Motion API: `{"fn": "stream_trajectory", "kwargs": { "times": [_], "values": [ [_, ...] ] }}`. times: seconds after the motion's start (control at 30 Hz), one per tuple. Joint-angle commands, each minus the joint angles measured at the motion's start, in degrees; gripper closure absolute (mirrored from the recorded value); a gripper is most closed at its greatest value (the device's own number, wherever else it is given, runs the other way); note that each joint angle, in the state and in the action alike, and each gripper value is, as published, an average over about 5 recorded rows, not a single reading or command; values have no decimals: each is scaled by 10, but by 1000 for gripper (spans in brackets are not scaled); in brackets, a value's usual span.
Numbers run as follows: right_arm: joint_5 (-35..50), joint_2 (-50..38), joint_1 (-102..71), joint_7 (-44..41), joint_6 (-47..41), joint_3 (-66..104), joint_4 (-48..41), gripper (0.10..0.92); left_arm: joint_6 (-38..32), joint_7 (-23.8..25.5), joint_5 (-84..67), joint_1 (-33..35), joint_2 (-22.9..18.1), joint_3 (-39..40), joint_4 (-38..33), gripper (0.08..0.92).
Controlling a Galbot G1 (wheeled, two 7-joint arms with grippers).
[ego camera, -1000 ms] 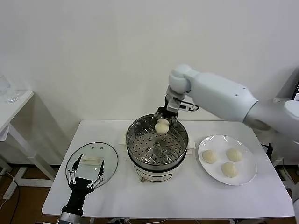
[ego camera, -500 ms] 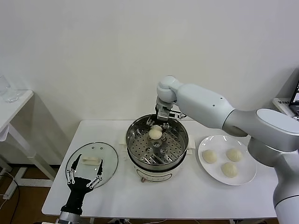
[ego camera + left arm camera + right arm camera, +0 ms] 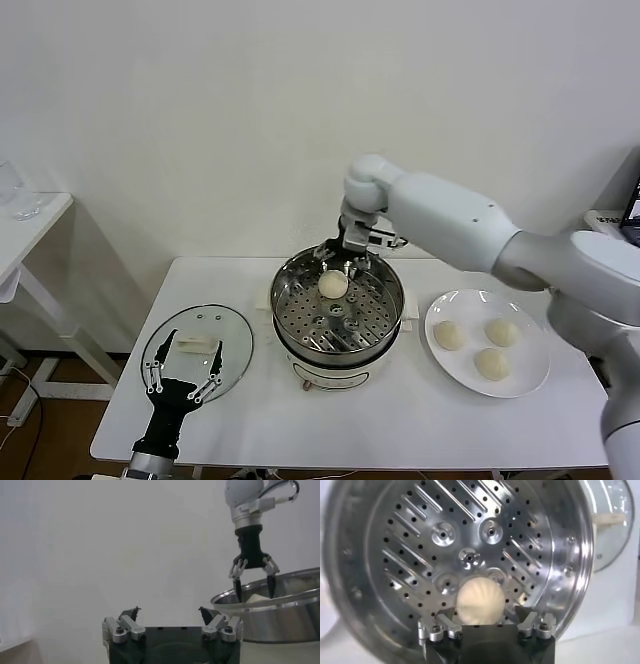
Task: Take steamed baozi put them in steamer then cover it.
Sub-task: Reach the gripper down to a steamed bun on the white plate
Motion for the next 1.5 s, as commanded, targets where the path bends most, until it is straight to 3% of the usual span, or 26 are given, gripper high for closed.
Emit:
{"fn": "stream_trajectory", "kwargs": {
  "times": [0.03,0.2,0.4,0.7,1.5],
  "values": [
    [231,-184,84,-51,-256,-50,27,203,1,0,1,-2,2,5,1,177],
    [278,-256,79,-39,-324,-122,6,203,3,0,2,-8,4,12,3,177],
    [277,-283,9,6,-343,-165,8,203,7,0,2,-12,4,16,2,177],
    [245,-245,-87,60,-345,-127,-28,203,5,-1,5,-7,0,12,1,177],
    [198,-153,-169,97,-329,-64,-122,203,-1,-1,5,-5,-3,9,7,177]
  ]
}}
